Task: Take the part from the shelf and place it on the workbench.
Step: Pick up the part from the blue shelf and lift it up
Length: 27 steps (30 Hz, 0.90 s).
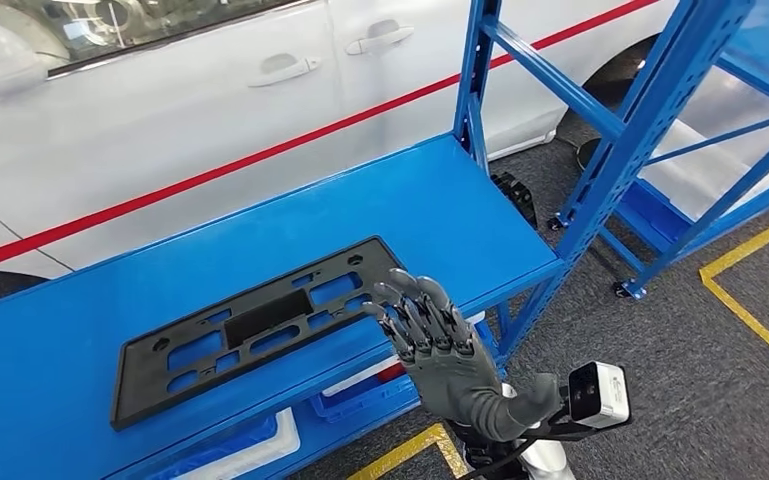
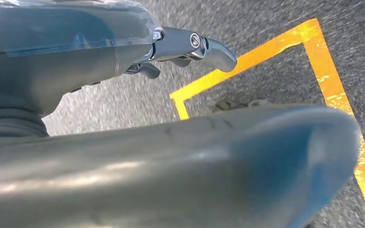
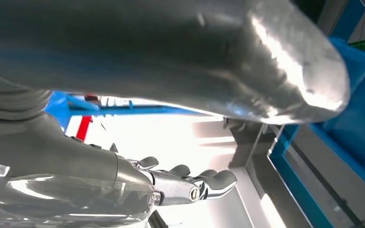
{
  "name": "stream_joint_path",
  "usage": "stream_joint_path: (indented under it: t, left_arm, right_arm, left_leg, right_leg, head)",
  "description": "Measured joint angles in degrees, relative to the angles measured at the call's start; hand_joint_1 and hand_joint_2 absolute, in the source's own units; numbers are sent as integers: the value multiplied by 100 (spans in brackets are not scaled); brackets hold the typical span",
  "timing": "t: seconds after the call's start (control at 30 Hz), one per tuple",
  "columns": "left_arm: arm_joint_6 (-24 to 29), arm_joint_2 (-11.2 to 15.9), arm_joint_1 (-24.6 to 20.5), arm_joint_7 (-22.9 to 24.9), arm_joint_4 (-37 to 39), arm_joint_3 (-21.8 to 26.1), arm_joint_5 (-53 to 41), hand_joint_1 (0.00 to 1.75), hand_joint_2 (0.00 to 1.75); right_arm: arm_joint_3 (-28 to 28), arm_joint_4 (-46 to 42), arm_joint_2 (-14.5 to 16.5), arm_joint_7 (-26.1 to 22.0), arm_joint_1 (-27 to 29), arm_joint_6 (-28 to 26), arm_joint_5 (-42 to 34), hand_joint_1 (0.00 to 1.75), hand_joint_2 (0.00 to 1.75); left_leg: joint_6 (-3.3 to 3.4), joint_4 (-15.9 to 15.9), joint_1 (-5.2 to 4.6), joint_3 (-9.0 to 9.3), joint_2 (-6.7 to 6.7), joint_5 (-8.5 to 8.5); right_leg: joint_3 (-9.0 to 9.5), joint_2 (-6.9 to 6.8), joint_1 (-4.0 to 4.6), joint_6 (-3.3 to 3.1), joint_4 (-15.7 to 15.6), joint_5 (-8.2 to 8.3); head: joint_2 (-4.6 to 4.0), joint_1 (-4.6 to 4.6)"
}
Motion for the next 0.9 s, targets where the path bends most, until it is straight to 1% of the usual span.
stream_joint_path:
  t: [0.03, 0.07, 0.1, 0.13, 0.17, 0.2, 0.23, 0.27, 0.3, 0.33, 0.37, 0.4, 0.43, 0.47, 0.5, 0.53, 0.57, 0.6, 0.63, 0.67, 0.7, 0.73, 0.77, 0.8, 0.83, 0.87, 0.9]
  left_arm:
    - [18, 0, 4, 12, 0, 0, 4, 0, 0]
    - [45, 0, 10, 43, 0, 1, 17, 0, 0]
    - [96, 0, 16, 124, 0, 4, 47, 0, 0]
    - [160, 0, 18, 255, 0, 13, 83, 0, 0]
    - [221, 0, 14, 416, 0, 27, 121, 0, 0]
    - [283, 0, 4, 616, 0, 44, 151, 0, 0]
    - [329, -1, -8, 809, 0, 62, 162, 0, 0]
    - [375, -1, -16, 988, 0, 75, 165, 0, 0]
    - [429, -2, -16, 1160, 0, 86, 161, 0, 0]
    - [481, -3, -7, 1296, 0, 96, 155, 0, 0]
    - [537, -10, 5, 1416, 0, 107, 146, 0, 0]
    - [591, -23, 11, 1515, 0, 119, 137, 0, 0]
    - [637, -39, 12, 1589, 0, 131, 130, 0, 0]
    - [675, -59, 10, 1642, 0, 141, 123, 0, 0]
    - [701, -75, 8, 1668, 0, 149, 122, 0, 0]
    - [716, -87, 10, 1671, 0, 157, 126, 0, 0]
    - [725, -96, 14, 1658, 0, 166, 130, 0, 0]
    - [729, -104, 20, 1635, 0, 175, 134, 0, 0]
    - [728, -110, 24, 1600, 0, 181, 143, 0, 0]
    - [720, -114, 26, 1562, 0, 185, 152, 0, 0]
    - [706, -118, 24, 1523, 0, 186, 161, 0, 0]
    - [686, -118, 20, 1479, 0, 187, 170, 0, 0]
    - [660, -118, 21, 1440, 0, 187, 172, 0, 0]
    - [636, -118, 27, 1397, 0, 188, 168, 0, 0]
    - [611, -116, 38, 1361, 0, 188, 162, 0, 0]
    - [587, -113, 51, 1334, 0, 188, 150, 0, 0]
    - [567, -110, 59, 1314, 0, 188, 136, 0, 0]
  right_arm:
    - [0, 0, -1, 0, 8, 1, 4, 0, 0]
    - [0, 0, -1, 0, 13, 1, 5, 0, 0]
    - [0, 0, -1, 0, 15, 8, 5, 0, 0]
    - [0, 0, -1, 0, 14, 21, 5, 0, 0]
    - [0, 0, -1, 0, 12, 38, 5, 0, 0]
    - [0, 0, -1, 0, 9, 62, 5, 0, 0]
    - [0, 1, -1, 2, 4, 81, 4, 0, 0]
    - [0, 3, -1, 3, -1, 95, 1, 0, 0]
    - [0, 5, 2, 6, -7, 103, -4, 0, 0]
    - [0, 7, 5, 13, -18, 105, -10, 0, 0]
    - [0, 8, 9, 33, -34, 105, -18, 0, 0]
    - [0, 8, 13, 59, -51, 105, -26, 0, 0]
    - [0, 10, 14, 84, -65, 106, -34, 0, 0]
    - [0, 18, 14, 105, -72, 107, -41, 0, 0]
    - [0, 31, 14, 112, -71, 111, -48, 0, 0]
    - [0, 48, 13, 113, -68, 118, -54, 0, 0]
    - [0, 68, 13, 114, -67, 127, -58, 0, 0]
    - [0, 86, 13, 114, -67, 140, -62, 0, 0]
    - [0, 99, 13, 114, -67, 151, -64, 0, 0]
    - [0, 109, 13, 114, -68, 162, -64, 0, 0]
    - [0, 118, 13, 113, -67, 172, -65, 0, 0]
    - [0, 124, 12, 111, -61, 177, -65, 0, 0]
    - [0, 132, 11, 108, -51, 178, -64, 0, 0]
    - [0, 141, 11, 101, -36, 172, -56, 0, 0]
    - [0, 147, 12, 90, -22, 163, -40, 0, 0]
    - [0, 151, 12, 80, -11, 151, -16, 0, 0]
    - [0, 153, 14, 72, 0, 134, 10, 0, 0]
  left_leg:
    - [-6, 263, 1, -132, 15, -69]
    - [-5, 344, 1, -175, 25, -41]
    - [3, 179, 0, -92, 41, 101]
    - [23, -184, -4, 95, 87, 311]
    - [51, -602, -18, 309, 192, 483]
    - [86, -978, -45, 494, 289, 616]
    - [120, -1208, -72, 603, 369, 674]
    - [151, -1299, -97, 637, 399, 674]
    - [181, -1321, -113, 632, 352, 683]
    - [215, -1338, -101, 638, 299, 703]
    - [249, -1368, -88, 647, 245, 727]
    - [282, -1398, -72, 656, 198, 752]
    - [309, -1421, -57, 664, 153, 773]
    - [324, -1428, -56, 657, 105, 782]
    - [335, -1427, -57, 647, 51, 785]
    - [339, -1425, -58, 643, -8, 787]
    - [340, -1422, -59, 644, -70, 787]
    - [338, -1418, -59, 651, -137, 786]
    - [332, -1410, -57, 661, -204, 783]
    - [321, -1400, -54, 666, -269, 776]
    - [299, -1379, -60, 659, -329, 769]
    - [270, -1364, -61, 641, -389, 768]
    - [236, -1356, -59, 617, -438, 770]
    - [195, -1357, -57, 598, -487, 780]
    - [156, -1366, -48, 581, -532, 786]
    - [121, -1348, -46, 570, -511, 771]
    - [89, -1267, -51, 532, -425, 713]
  right_leg:
    - [3, -68, 15, -10, 2, -8]
    - [8, -126, 28, -16, 3, -15]
    - [19, -180, 37, -17, 6, -23]
    - [36, -228, 44, -13, 10, -35]
    - [55, -271, 52, -3, 12, -49]
    - [70, -315, 66, 15, 21, -65]
    - [80, -357, 78, 39, 24, -74]
    - [87, -403, 88, 64, 21, -79]
    - [95, -454, 95, 93, 15, -80]
    - [105, -490, 95, 125, 0, -86]
    - [108, -457, 87, 159, 28, -124]
    - [70, -367, 80, 189, 148, -217]
    - [-26, -244, 69, 214, 382, -366]
    - [-179, -115, 56, 229, 735, -554]
    - [-368, -40, 51, 236, 1128, -734]
    - [-525, -6, 45, 243, 1439, -838]
    - [-607, 8, 41, 245, 1587, -841]
    - [-575, 18, 35, 241, 1500, -718]
    - [-441, 43, 28, 231, 1206, -510]
    - [-259, 123, 17, 216, 801, -297]
    - [-89, 232, 7, 202, 426, -147]
    - [20, 327, 1, 192, 175, -71]
    - [67, 395, 4, 179, 53, -63]
    - [73, 395, 15, 163, 35, -77]
    - [71, 348, 13, 135, 25, -68]
    - [81, 295, 8, 99, 3, -58]
    - [93, 238, -3, 60, -20, -48]
  head:
    - [0, 1]
    - [0, 0]
    - [0, 0]
    - [-1, 0]
    - [-1, 0]
    - [-1, 1]
    - [-1, 3]
    - [0, 4]
    - [0, 6]
    - [0, 7]
    - [0, 7]
    - [0, 9]
    - [0, 11]
    - [0, 13]
    - [0, 13]
    - [0, 14]
    - [0, 13]
    - [0, 14]
    - [0, 13]
    - [0, 14]
    - [0, 13]
    - [0, 11]
    - [0, 10]
    - [0, 9]
    - [0, 9]
    - [0, 9]
    - [0, -3]
